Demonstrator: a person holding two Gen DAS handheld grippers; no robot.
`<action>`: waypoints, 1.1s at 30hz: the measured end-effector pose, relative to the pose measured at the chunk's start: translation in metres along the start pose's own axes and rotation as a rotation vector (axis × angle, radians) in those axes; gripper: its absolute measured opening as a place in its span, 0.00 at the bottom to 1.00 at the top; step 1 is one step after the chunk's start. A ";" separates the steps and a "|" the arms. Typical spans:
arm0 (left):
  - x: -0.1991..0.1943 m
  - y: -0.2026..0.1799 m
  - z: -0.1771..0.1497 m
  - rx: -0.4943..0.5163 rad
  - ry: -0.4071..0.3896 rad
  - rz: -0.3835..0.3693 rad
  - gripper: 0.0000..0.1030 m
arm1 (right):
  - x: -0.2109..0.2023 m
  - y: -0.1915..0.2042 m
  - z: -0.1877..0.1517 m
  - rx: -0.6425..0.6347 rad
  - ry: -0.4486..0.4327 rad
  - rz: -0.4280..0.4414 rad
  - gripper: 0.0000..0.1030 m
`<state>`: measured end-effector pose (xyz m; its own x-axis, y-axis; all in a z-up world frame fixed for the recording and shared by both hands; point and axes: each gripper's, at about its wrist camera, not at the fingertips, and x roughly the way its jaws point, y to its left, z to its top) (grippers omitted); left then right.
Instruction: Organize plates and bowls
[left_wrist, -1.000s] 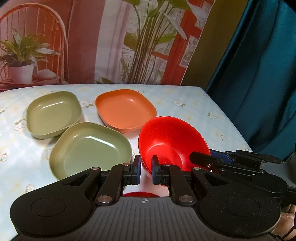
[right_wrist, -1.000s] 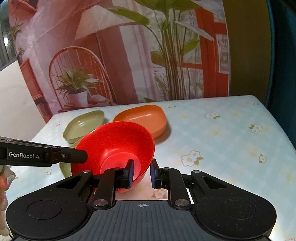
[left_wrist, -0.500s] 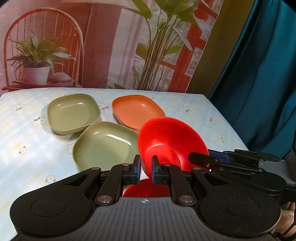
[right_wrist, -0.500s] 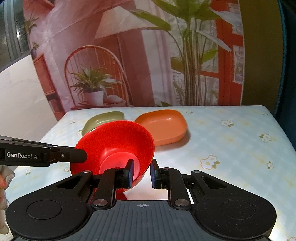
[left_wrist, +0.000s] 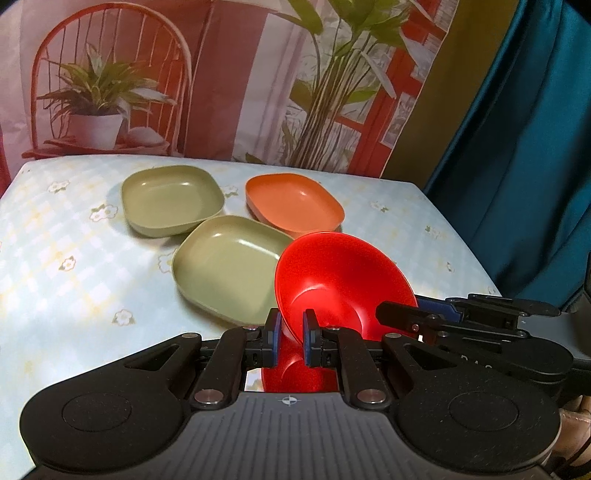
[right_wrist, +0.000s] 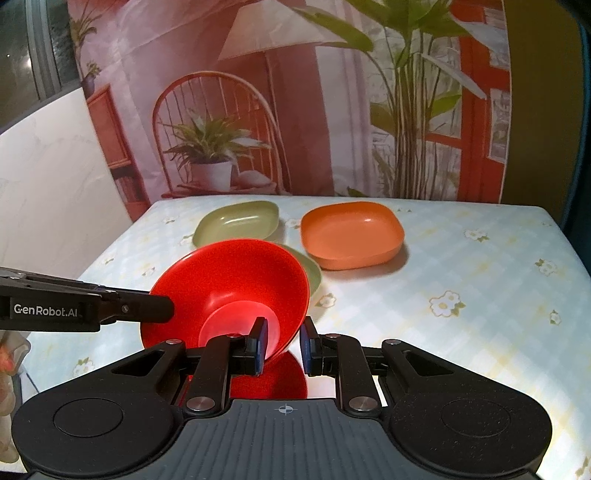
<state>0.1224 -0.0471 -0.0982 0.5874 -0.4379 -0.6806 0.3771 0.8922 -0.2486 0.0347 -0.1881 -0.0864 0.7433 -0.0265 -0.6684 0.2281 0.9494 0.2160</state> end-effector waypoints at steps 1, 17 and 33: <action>-0.001 0.001 -0.001 -0.002 0.001 0.000 0.13 | -0.001 0.001 -0.001 -0.001 0.003 0.001 0.17; -0.003 0.007 -0.019 -0.024 0.041 0.003 0.13 | 0.001 0.009 -0.016 -0.001 0.044 0.012 0.17; 0.011 0.009 -0.032 -0.043 0.107 0.005 0.13 | 0.013 0.007 -0.029 0.013 0.093 0.010 0.18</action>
<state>0.1092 -0.0405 -0.1306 0.5087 -0.4215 -0.7507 0.3418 0.8992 -0.2733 0.0276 -0.1731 -0.1143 0.6842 0.0131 -0.7292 0.2292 0.9453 0.2321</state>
